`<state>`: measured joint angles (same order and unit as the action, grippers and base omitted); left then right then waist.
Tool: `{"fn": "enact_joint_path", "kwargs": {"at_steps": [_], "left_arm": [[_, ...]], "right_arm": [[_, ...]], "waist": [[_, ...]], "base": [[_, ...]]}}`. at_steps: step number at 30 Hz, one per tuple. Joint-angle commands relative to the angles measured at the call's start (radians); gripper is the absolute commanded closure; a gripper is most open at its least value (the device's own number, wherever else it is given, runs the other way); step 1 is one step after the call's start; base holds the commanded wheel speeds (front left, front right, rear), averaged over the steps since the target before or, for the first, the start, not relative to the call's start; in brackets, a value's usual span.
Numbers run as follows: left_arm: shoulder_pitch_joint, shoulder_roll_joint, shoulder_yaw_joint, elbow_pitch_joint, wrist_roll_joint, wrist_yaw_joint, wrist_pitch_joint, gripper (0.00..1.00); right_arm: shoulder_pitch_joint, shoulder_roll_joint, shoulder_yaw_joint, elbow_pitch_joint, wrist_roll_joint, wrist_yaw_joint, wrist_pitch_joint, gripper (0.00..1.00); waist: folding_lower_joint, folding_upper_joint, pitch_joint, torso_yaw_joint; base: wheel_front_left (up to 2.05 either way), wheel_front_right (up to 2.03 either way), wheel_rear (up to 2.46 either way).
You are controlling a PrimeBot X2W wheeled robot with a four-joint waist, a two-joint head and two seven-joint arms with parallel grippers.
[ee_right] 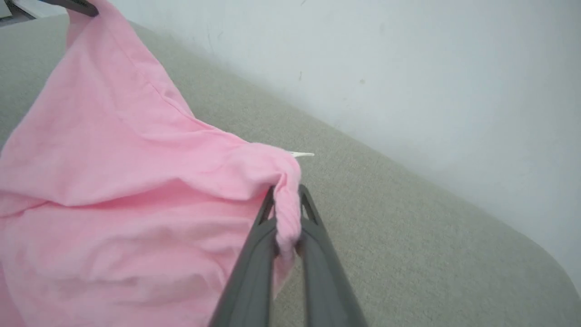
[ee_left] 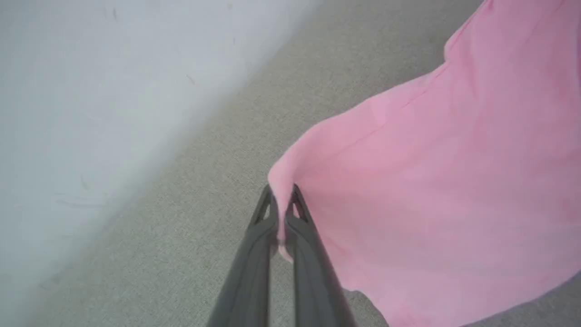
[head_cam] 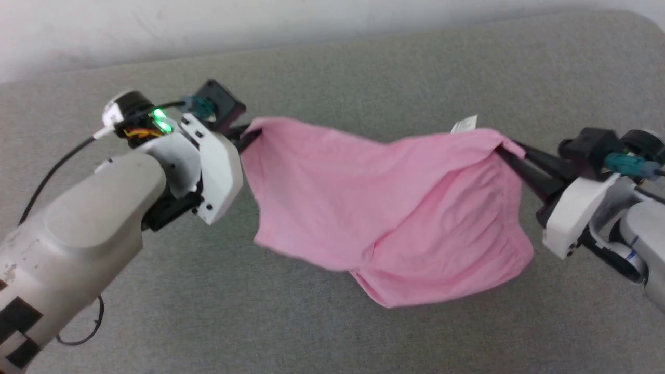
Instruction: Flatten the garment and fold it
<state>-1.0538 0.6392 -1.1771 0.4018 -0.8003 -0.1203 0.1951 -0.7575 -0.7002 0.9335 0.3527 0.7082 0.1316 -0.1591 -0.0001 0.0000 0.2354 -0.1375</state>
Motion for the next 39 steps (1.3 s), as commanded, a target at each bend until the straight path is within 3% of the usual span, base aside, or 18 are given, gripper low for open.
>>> {"fn": "enact_joint_path", "kwargs": {"at_steps": [1, 10, 15, 23, 28, 32, 39], "left_arm": [[-0.017, 0.003, 0.015, 0.008, 0.004, 0.011, -0.025, 1.0], [-0.151, 0.005, 0.146, 0.023, 0.016, 0.083, -0.186, 1.0], [-0.28, -0.019, 0.197, 0.036, 0.064, 0.132, -0.245, 1.0], [-0.483, -0.056, 0.267, 0.093, 0.113, 0.175, -0.309, 1.0], [-0.618, -0.063, 0.311, 0.139, 0.129, 0.182, -0.336, 1.0], [-0.684, -0.077, 0.329, 0.18, 0.136, 0.18, -0.364, 1.0], [-0.664, -0.093, 0.345, 0.235, 0.122, 0.175, -0.419, 1.0]], "right_arm": [[-0.009, -0.003, -0.02, -0.006, -0.013, -0.001, -0.014, 1.0], [-0.124, 0.008, -0.161, -0.014, -0.088, -0.001, -0.035, 1.0], [-0.298, 0.059, -0.219, 0.025, -0.142, -0.001, -0.019, 1.0], [-0.584, 0.096, -0.269, 0.12, -0.228, -0.001, -0.007, 1.0], [-0.784, 0.12, -0.312, 0.206, -0.289, -0.001, -0.018, 1.0], [-0.895, 0.136, -0.285, 0.265, -0.344, -0.001, -0.028, 1.0], [-0.933, 0.177, -0.249, 0.349, -0.373, -0.001, -0.075, 1.0]], "waist": [[0.0001, 0.0, -0.059, 0.05], [0.0001, 0.0, -0.056, 0.085], [0.0001, 0.0, 0.014, 0.094], [0.0001, 0.0, 0.146, 0.107], [0.0001, 0.0, 0.249, 0.11], [0.0001, 0.0, 0.316, 0.111], [0.0001, 0.0, 0.376, 0.112]], "base": [[0.0, 0.0, 0.0], [0.0, 0.0, 0.0], [0.0, 0.0, 0.0], [0.0, 0.0, 0.0], [0.0, 0.0, 0.0], [0.0, 0.0, 0.0], [0.0, 0.0, 0.0]]}}
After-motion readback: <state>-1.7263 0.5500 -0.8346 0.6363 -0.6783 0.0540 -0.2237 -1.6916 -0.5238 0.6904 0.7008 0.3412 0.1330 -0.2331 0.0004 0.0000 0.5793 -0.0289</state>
